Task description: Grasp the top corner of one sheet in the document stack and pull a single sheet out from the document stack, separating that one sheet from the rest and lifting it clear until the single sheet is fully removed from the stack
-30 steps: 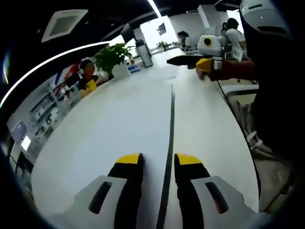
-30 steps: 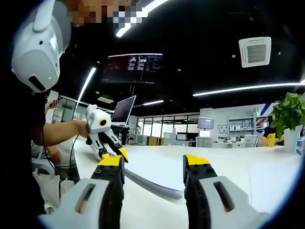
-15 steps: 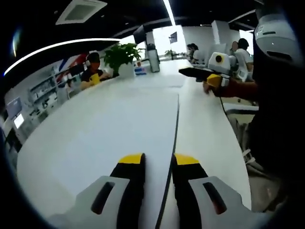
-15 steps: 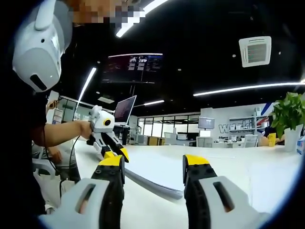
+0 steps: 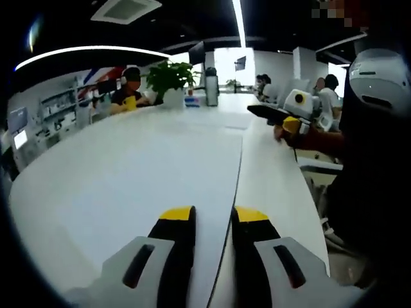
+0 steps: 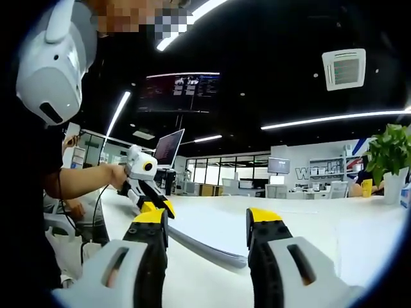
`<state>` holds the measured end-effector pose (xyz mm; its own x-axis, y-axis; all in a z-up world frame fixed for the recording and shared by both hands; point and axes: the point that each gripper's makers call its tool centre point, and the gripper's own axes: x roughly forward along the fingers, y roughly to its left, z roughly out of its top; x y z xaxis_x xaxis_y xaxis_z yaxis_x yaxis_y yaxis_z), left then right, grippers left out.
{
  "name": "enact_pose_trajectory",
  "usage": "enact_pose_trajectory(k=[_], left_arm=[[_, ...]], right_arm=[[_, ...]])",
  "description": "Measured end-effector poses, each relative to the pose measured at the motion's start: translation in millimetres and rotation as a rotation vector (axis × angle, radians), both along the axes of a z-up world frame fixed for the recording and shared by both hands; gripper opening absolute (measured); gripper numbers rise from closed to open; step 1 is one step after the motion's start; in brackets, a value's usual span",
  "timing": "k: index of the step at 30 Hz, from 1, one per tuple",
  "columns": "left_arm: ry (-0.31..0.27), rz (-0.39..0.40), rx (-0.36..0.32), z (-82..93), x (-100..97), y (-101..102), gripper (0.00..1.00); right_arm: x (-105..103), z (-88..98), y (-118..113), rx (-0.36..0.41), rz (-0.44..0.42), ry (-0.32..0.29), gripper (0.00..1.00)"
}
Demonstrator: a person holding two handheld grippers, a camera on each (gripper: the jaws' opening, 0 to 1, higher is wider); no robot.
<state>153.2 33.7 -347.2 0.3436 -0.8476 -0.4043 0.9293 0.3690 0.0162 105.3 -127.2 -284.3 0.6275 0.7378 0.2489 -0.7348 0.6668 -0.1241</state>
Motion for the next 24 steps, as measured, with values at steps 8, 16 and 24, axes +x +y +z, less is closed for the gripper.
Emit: enact_pose_trajectory(k=[8,16,24], left_arm=[[0.085,0.004,-0.116,2.5,0.8,0.7,0.23],[0.111,-0.002,-0.161,4.4,-0.2,-0.4,0.23],[0.125,0.000,-0.178,5.3,0.0,-0.7,0.21]], right_arm=[[-0.1,-0.4,0.0,-0.002,0.000,-0.001,0.48],[0.0,-0.5,0.2,-0.005,-0.001,-0.001,0.48],[0.9,0.4,1.4,-0.008,-0.010,-0.007,0.48]])
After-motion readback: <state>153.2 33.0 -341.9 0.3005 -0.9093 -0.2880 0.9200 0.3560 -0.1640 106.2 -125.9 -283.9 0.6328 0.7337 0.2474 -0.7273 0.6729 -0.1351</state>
